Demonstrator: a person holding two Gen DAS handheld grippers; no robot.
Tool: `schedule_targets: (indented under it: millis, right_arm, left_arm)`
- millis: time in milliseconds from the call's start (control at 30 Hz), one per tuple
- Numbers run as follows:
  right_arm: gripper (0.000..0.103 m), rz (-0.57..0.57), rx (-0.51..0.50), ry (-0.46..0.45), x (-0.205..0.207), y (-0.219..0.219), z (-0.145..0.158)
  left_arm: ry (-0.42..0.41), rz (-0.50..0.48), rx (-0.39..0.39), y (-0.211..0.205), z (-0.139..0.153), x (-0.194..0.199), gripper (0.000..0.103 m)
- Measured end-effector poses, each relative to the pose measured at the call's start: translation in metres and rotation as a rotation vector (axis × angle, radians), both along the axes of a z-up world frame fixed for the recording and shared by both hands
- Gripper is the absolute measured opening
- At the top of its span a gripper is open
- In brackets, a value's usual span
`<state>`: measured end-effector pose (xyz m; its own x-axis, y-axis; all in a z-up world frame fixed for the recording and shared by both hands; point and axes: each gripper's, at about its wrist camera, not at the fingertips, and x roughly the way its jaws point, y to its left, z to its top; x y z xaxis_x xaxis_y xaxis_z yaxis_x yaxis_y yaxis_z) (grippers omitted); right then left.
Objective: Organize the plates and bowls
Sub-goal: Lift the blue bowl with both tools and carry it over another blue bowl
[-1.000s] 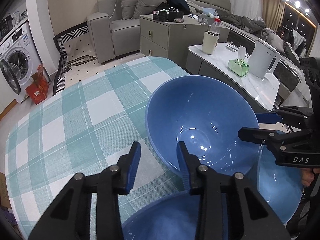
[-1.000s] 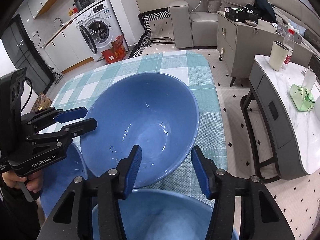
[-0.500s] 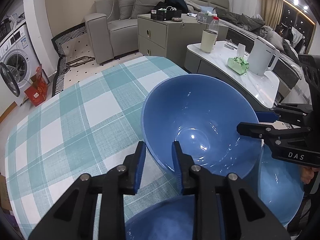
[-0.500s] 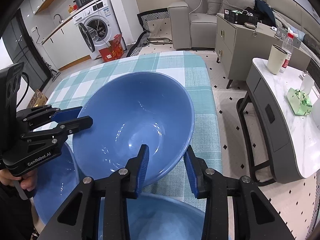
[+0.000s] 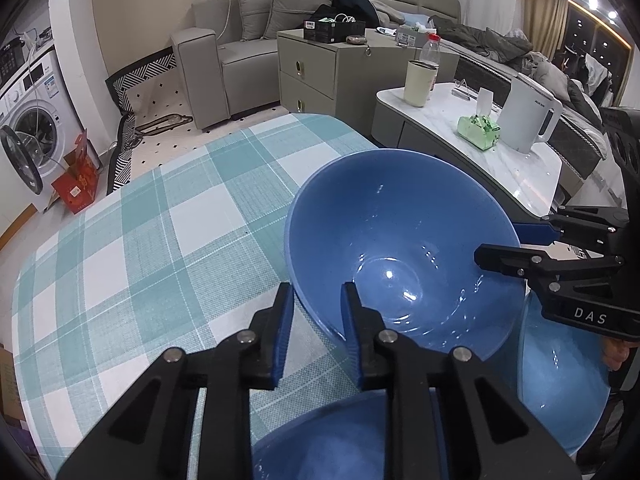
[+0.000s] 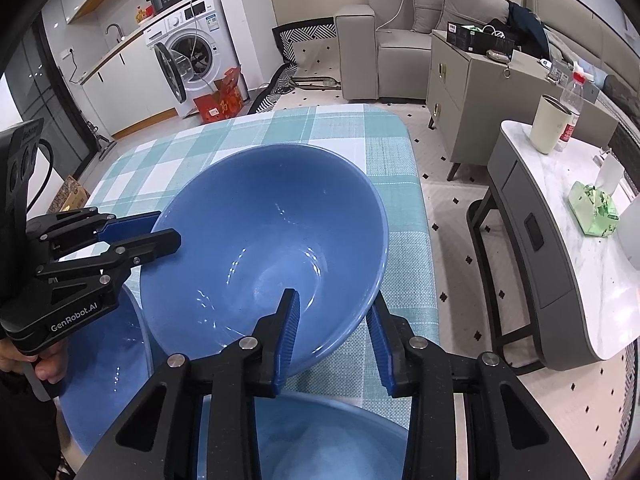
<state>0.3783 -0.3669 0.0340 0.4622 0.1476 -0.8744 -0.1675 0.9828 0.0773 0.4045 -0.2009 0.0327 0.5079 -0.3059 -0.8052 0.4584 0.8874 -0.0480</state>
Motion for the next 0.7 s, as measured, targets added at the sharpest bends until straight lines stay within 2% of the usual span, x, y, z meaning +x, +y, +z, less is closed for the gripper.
schedule_targets:
  millis: [700]
  right_arm:
    - [0.035, -0.01, -0.006, -0.023, -0.0028, -0.0011, 0.0078]
  left_arm:
    - [-0.036, 0.009, -0.012, -0.0023, 0.0098, -0.0047, 0.022]
